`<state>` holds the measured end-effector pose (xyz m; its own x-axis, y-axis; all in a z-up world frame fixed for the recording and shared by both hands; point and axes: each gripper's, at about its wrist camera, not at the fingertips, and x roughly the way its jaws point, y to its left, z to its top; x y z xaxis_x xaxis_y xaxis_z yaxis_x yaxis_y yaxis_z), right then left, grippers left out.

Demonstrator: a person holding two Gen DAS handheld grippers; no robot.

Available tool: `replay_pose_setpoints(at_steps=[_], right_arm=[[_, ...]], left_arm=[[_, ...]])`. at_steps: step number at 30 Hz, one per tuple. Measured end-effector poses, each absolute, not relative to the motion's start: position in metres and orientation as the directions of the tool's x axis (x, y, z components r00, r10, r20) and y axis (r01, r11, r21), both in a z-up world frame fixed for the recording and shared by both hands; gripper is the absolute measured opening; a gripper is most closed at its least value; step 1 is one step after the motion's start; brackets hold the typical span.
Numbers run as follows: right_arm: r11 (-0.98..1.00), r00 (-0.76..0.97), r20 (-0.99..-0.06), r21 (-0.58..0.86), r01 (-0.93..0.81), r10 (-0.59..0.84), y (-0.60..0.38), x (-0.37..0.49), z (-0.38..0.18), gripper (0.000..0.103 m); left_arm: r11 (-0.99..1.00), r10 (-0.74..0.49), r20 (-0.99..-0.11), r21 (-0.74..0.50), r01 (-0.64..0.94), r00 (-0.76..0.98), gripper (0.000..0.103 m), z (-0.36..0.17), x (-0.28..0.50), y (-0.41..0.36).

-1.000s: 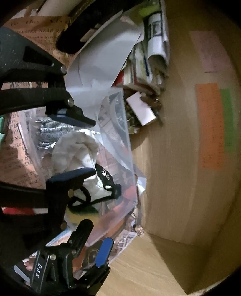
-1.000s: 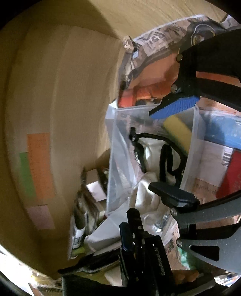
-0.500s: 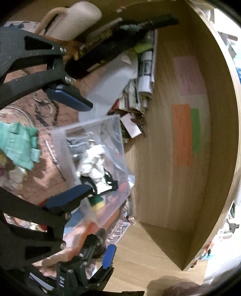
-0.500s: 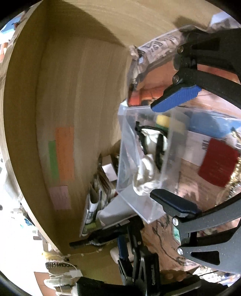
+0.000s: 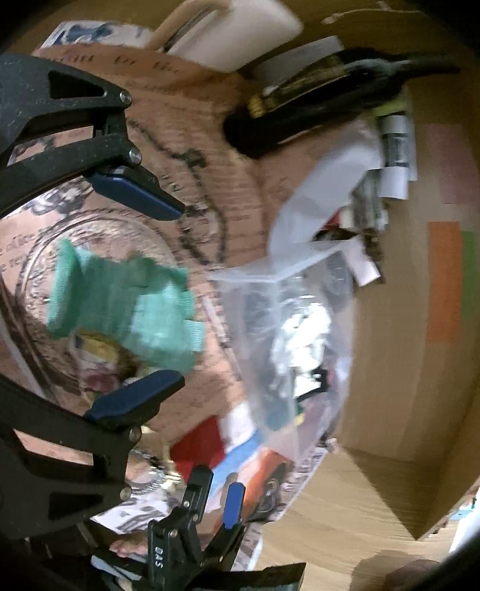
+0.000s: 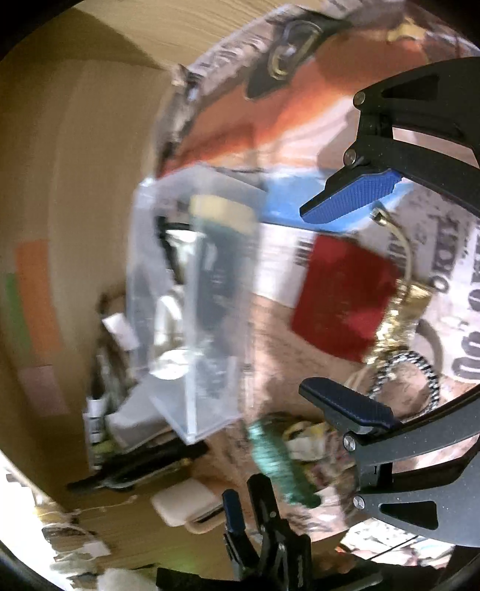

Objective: Organize soft objects
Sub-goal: 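Grasp the green knit glove with the left gripper while the right grasps the red pouch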

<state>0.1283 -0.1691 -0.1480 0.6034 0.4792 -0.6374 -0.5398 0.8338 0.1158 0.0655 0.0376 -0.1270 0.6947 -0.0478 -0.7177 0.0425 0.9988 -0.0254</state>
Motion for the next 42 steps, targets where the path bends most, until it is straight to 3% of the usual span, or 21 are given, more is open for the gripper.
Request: replay_pose_setpoints(at_steps=[4, 8, 10, 13, 15, 21, 28, 42], right_arm=[[0.836, 0.571, -0.676, 0.125, -0.535, 0.466, -0.169, 0.129, -0.161, 0.082], [0.829, 0.539, -0.698, 0.140, -0.542, 0.470, -0.171, 0.128, -0.167, 0.069], [0.827, 0.538, -0.701, 0.134, -0.545, 0.468, -0.171, 0.127, -0.170, 0.069], [0.822, 0.538, -0.699, 0.127, -0.554, 0.471, -0.171, 0.126, -0.170, 0.056], [0.821, 0.539, -0.700, 0.121, -0.557, 0.469, -0.170, 0.126, -0.170, 0.041], [0.818, 0.542, -0.689, 0.131, -0.560, 0.482, -0.173, 0.127, -0.170, 0.029], [0.830, 0.588, -0.647, 0.129, -0.543, 0.486, -0.177, 0.126, -0.158, 0.024], [0.841, 0.721, -0.458, 0.123, -0.527, 0.519, -0.195, 0.121, -0.095, 0.024]], left_arm=[[0.997, -0.071, -0.749, -0.050, 0.050, 0.659, 0.083, -0.145, 0.064, 0.040], [0.996, -0.090, -0.757, -0.071, 0.055, 0.648, 0.083, -0.153, 0.064, 0.042], [0.995, -0.102, -0.757, -0.086, 0.056, 0.645, 0.073, -0.155, 0.066, 0.043], [0.991, -0.134, -0.761, -0.115, 0.072, 0.635, 0.056, -0.157, 0.067, 0.043], [0.990, -0.141, -0.757, -0.121, 0.076, 0.638, 0.054, -0.157, 0.067, 0.043], [0.989, -0.143, -0.745, -0.132, 0.066, 0.651, 0.041, -0.151, 0.064, 0.044], [0.991, -0.123, -0.700, -0.119, 0.054, 0.703, 0.030, -0.130, 0.055, 0.045], [0.994, -0.095, -0.560, -0.096, 0.050, 0.823, 0.030, -0.072, 0.059, 0.039]])
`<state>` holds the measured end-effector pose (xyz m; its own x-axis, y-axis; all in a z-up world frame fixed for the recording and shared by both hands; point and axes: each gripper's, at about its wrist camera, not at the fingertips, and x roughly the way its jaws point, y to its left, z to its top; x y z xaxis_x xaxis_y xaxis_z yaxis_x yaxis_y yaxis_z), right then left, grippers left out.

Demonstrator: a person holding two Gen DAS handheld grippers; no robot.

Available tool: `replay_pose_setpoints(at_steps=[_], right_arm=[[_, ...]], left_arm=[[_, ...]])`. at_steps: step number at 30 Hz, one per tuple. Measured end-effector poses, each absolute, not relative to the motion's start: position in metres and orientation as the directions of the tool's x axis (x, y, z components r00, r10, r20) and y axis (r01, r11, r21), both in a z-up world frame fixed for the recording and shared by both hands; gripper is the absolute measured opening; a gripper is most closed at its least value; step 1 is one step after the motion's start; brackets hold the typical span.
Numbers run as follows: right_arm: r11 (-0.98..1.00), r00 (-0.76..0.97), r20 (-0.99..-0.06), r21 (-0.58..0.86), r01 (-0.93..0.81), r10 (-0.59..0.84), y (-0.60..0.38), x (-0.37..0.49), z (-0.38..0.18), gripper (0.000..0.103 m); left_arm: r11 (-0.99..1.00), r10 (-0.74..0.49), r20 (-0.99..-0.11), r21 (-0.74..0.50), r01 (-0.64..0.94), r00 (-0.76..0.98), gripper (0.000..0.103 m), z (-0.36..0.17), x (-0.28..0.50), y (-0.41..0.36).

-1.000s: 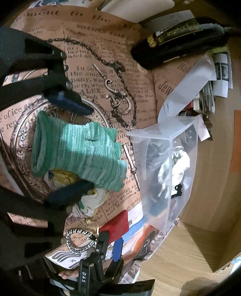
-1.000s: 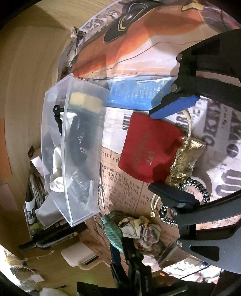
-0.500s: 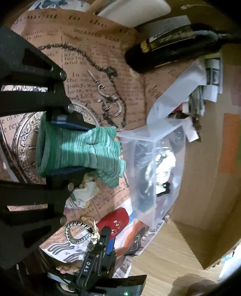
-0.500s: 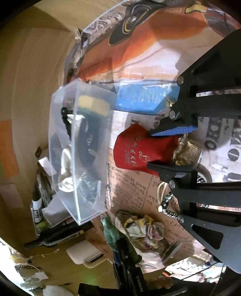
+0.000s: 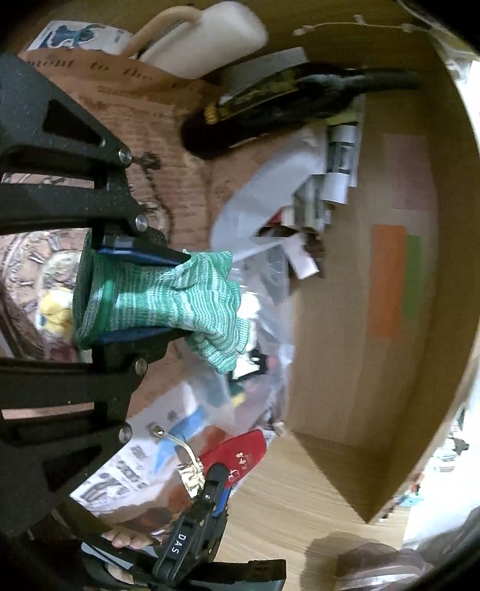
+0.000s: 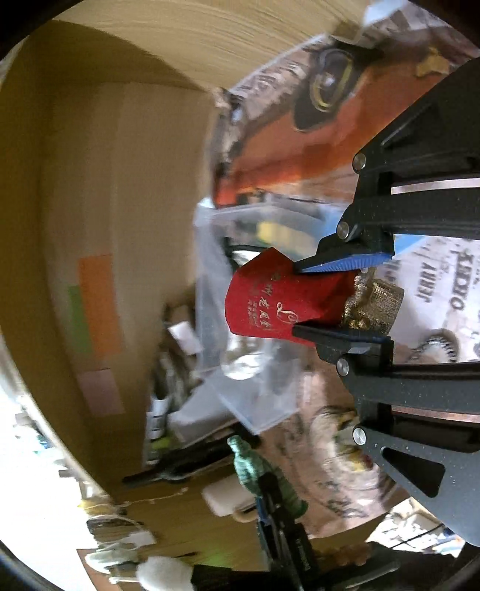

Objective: Organize soft objects
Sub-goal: 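Grasp the green knit glove with the left gripper while the right grasps the red pouch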

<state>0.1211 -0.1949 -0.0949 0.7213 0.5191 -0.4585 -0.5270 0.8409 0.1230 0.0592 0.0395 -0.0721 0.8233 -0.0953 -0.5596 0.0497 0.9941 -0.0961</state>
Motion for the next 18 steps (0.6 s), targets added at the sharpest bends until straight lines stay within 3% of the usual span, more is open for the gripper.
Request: replay_pose_setpoints(at_steps=[9, 18], right_arm=[[0.841, 0.774, -0.343, 0.108, -0.530, 0.532, -0.182, 0.135, -0.063, 0.024], [0.835, 0.764, -0.354, 0.104, -0.541, 0.539, -0.159, 0.169, -0.066, 0.024]], left_arm=[[0.996, -0.078, -0.496, -0.075, 0.047, 0.865, 0.030, -0.047, 0.090, 0.029], [0.997, -0.052, -0.523, -0.071, 0.018, 0.851, 0.030, -0.049, 0.136, 0.026]])
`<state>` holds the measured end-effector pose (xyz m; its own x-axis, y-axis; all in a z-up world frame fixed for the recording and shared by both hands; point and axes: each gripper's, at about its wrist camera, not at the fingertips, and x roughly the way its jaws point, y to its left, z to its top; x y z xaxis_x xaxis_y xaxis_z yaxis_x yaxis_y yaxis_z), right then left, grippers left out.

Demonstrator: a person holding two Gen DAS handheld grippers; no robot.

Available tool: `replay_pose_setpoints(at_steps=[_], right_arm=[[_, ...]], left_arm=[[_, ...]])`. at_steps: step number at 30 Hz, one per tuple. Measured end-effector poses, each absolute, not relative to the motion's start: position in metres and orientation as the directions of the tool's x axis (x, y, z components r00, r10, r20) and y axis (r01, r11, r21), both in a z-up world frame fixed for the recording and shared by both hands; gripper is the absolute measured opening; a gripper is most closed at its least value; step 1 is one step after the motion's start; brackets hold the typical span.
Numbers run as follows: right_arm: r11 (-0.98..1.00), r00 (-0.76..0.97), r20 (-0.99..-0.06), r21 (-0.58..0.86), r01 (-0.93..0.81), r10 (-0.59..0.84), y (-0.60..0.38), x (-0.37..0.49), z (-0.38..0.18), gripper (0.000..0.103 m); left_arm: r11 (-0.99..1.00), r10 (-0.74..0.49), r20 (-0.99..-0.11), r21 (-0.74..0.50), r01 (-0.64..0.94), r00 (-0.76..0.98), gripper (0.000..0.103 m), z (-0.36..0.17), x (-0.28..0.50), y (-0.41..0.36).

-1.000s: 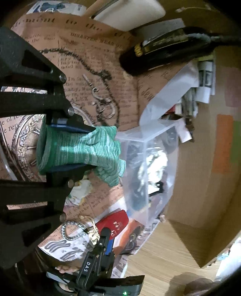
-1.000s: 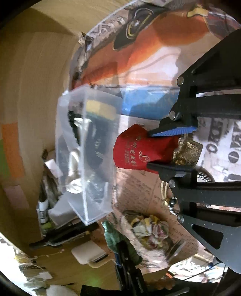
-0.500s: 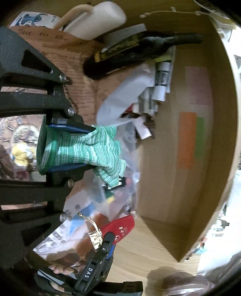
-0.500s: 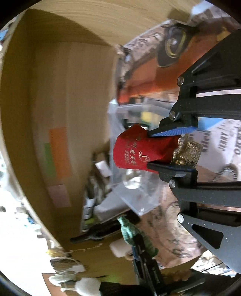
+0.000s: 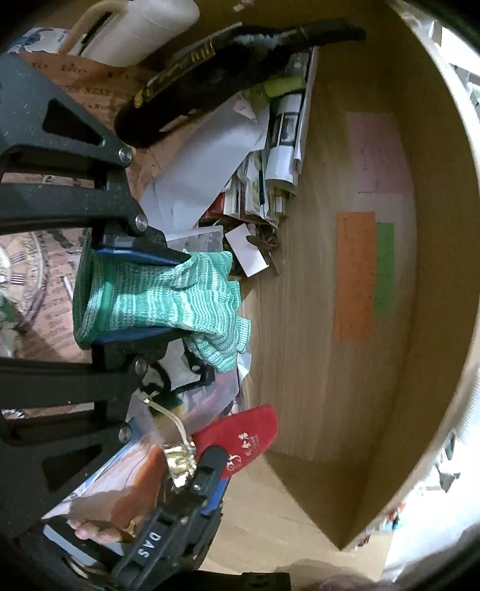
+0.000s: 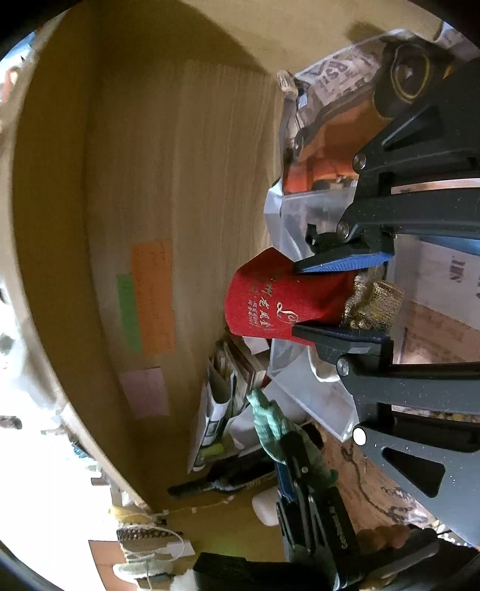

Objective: Organize soft objects
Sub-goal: 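Grasp the green knit glove with the left gripper while the right grasps the red pouch, then lower the glove and red pouch into the clear box and open both grippers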

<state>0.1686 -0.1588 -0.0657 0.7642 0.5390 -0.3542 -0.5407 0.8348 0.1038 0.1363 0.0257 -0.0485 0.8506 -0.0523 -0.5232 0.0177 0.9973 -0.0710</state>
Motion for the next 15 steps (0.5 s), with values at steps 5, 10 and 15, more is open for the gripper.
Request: replay_pose_setpoints(at_steps=[5, 10, 15], right_arm=[[0.831, 0.741, -0.397, 0.117, -0.544, 0.541, -0.148, 0.189, -0.076, 0.024], [0.826, 0.709, -0.455, 0.119, -0.551, 0.538, -0.136, 0.208, -0.091, 0.024], [0.824, 0.677, -0.509, 0.125, -0.552, 0.532, -0.130, 0.219, -0.106, 0.025]], left_arm=[[0.997, -0.048, -0.562, -0.075, 0.007, 0.826, 0.030, -0.060, 0.165, 0.026], [0.997, -0.049, -0.612, -0.078, 0.001, 0.790, 0.030, -0.077, 0.189, 0.025], [0.997, -0.052, -0.649, -0.082, -0.002, 0.759, 0.030, -0.094, 0.204, 0.022]])
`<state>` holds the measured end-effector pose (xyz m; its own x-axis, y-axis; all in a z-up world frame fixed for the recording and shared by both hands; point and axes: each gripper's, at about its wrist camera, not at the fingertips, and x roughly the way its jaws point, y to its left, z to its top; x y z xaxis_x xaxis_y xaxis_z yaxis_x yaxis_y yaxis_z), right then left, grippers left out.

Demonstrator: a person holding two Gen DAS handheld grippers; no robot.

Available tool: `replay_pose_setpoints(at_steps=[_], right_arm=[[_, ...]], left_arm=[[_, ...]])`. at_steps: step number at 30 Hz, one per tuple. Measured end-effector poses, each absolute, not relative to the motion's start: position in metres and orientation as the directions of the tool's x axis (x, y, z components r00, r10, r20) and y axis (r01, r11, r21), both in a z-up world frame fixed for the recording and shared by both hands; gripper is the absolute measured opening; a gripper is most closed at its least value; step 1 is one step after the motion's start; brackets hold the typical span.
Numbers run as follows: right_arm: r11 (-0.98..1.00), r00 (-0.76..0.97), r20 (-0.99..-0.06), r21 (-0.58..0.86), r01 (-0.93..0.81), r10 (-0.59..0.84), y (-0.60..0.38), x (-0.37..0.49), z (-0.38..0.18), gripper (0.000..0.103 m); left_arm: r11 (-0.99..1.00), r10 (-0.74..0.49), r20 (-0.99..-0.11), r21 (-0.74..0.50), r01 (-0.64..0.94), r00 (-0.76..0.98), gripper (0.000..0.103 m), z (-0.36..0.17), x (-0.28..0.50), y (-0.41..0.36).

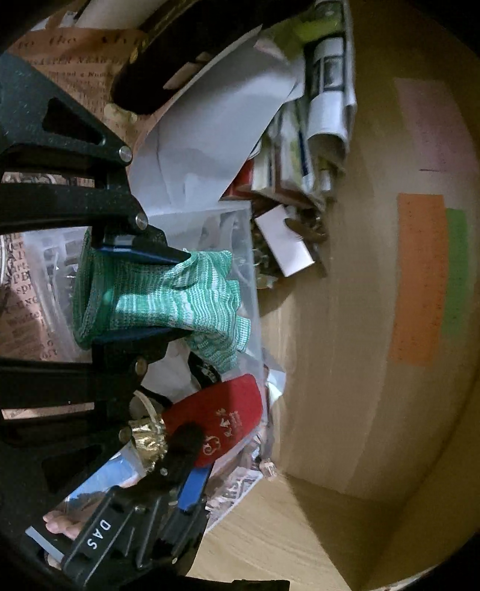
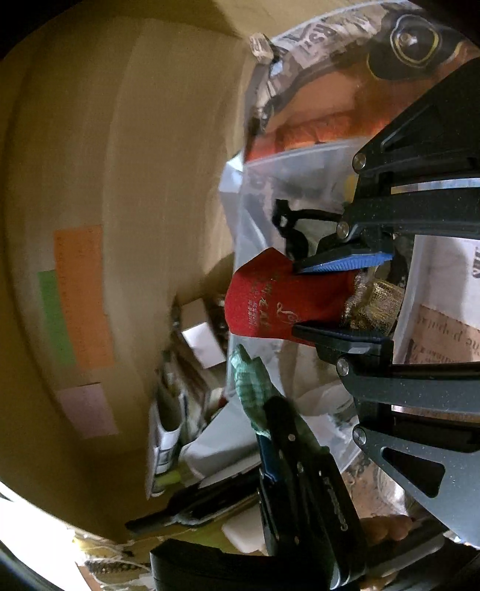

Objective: Organize soft objects
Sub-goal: 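Lower the glove and red pouch into the clear box and open both grippers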

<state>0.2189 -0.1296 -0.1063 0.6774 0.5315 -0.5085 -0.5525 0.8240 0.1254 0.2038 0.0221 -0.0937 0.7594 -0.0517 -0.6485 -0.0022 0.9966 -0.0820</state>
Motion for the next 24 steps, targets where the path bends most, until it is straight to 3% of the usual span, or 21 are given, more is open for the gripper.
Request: replay_pose_setpoints(at_steps=[5, 8, 10, 12, 14, 21, 24], right_arm=[[0.826, 0.659, -0.545, 0.123, -0.549, 0.519, -0.126, 0.226, -0.116, 0.027], [0.831, 0.653, -0.566, 0.111, -0.545, 0.504, -0.124, 0.228, -0.120, 0.028], [0.835, 0.651, -0.578, 0.103, -0.540, 0.492, -0.121, 0.229, -0.122, 0.034], [0.840, 0.651, -0.586, 0.099, -0.533, 0.482, -0.121, 0.230, -0.123, 0.048], [0.843, 0.657, -0.582, 0.099, -0.528, 0.480, -0.123, 0.229, -0.121, 0.055], [0.847, 0.694, -0.528, 0.099, -0.523, 0.490, -0.135, 0.211, -0.100, 0.070], [0.842, 0.709, -0.496, 0.093, -0.531, 0.502, -0.142, 0.197, -0.088, 0.070]], left_arm=[[0.997, -0.050, -0.659, -0.077, -0.002, 0.751, 0.030, -0.100, 0.210, 0.020], [0.997, -0.052, -0.672, -0.082, -0.005, 0.739, 0.040, -0.102, 0.213, 0.021], [0.996, -0.057, -0.675, -0.091, -0.007, 0.735, 0.048, -0.104, 0.216, 0.022], [0.995, -0.062, -0.676, -0.097, -0.005, 0.734, 0.053, -0.103, 0.212, 0.022], [0.995, -0.066, -0.674, -0.099, -0.001, 0.736, 0.055, -0.100, 0.208, 0.022], [0.997, -0.057, -0.621, -0.080, 0.009, 0.782, 0.066, -0.077, 0.177, 0.019], [0.997, -0.052, -0.589, -0.074, 0.010, 0.807, 0.070, -0.065, 0.162, 0.019]])
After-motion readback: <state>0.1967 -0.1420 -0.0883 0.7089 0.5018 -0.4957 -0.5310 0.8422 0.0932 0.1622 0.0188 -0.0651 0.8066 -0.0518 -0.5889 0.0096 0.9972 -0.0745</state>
